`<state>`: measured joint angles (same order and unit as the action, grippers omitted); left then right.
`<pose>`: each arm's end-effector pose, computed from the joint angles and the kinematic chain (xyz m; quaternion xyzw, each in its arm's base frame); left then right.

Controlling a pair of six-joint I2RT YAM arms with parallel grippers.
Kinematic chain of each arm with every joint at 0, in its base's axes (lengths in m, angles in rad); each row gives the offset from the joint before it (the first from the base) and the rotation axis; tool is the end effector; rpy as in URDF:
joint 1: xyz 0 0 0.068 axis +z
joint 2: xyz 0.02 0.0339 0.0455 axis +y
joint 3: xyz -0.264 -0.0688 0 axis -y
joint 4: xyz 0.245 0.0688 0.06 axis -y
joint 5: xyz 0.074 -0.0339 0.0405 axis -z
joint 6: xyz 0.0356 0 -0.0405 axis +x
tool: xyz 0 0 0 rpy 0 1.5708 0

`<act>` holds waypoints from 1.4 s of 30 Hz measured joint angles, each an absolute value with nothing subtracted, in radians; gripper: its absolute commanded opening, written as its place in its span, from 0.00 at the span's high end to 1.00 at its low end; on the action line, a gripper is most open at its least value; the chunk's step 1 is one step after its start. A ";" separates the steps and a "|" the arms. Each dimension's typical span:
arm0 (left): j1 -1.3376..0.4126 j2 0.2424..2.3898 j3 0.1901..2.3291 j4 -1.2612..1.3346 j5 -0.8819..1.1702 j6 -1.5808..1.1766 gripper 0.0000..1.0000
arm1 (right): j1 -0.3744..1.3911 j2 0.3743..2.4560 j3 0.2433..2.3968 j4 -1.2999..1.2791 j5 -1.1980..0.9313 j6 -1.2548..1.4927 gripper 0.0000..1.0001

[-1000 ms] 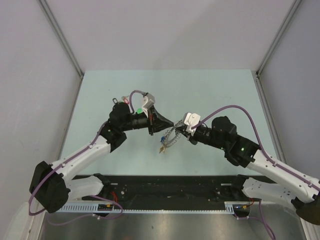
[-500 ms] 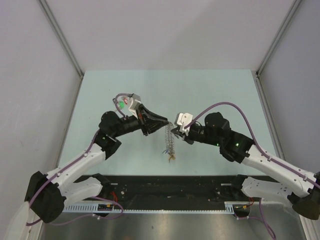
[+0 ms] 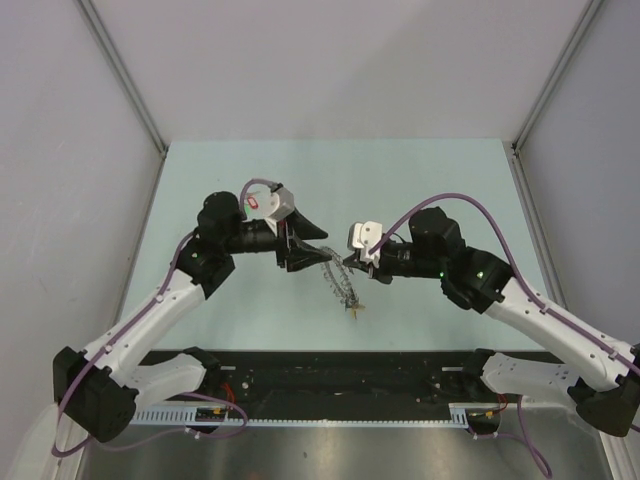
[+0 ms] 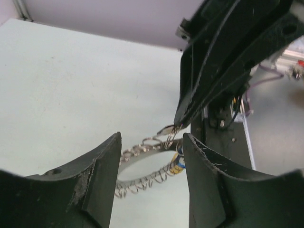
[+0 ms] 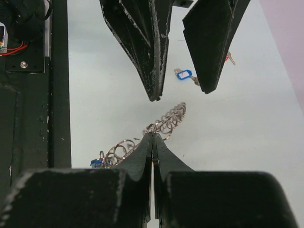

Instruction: Put the keys on the keyring

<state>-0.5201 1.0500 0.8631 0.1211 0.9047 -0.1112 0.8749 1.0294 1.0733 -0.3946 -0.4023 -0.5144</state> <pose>0.1912 -0.1417 0.3496 0.4258 0.5822 -0.4941 0.4853 0.1344 0.1826 0.3738 -0.6020 0.5437 0.2617 0.5229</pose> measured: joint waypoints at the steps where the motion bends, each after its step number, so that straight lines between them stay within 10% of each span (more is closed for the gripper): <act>1: -0.521 1.058 0.883 0.079 0.923 -0.067 0.40 | 0.875 1.029 1.076 -0.399 -0.409 -0.518 1.00; 13: -0.598 1.135 0.978 -0.213 0.999 0.243 0.40 | 0.875 1.031 1.093 -0.447 -0.468 -0.536 1.00; 29: -0.649 1.162 0.999 -0.300 0.999 0.334 0.98 | 0.887 1.038 1.097 -0.456 -0.480 -0.536 1.00; 42: -0.654 1.159 0.995 -0.218 0.927 0.200 1.00 | 0.895 1.018 1.107 -0.472 -0.406 -0.534 1.00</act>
<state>-0.6544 1.1591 0.9955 -0.2176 0.9268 0.2001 0.8951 1.0183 1.1072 -0.4725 -0.4065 -0.5343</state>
